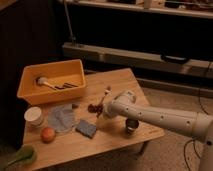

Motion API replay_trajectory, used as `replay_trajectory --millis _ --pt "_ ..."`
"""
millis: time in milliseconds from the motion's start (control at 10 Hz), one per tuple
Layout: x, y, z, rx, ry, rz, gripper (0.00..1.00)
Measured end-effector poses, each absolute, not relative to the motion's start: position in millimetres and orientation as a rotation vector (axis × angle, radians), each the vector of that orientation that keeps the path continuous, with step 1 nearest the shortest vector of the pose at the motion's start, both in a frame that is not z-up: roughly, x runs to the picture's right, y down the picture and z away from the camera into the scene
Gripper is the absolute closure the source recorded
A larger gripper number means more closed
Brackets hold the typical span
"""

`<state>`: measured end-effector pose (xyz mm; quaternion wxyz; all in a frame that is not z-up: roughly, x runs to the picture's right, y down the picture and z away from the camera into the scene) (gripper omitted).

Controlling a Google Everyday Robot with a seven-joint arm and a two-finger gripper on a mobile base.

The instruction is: Place grapes in metal cup

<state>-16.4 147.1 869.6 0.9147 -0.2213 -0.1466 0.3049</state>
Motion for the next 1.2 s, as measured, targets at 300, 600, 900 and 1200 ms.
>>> replay_trajectory --millis 300,600,900,1200 --pt "-28 148 875 -0.471 -0.311 0.634 0.55" --pt "-31 150 880 -0.507 -0.311 0.653 0.86" --pt "-32 145 877 -0.518 -0.334 0.664 1.0" --pt "-24 112 842 -0.486 -0.382 0.656 1.0"
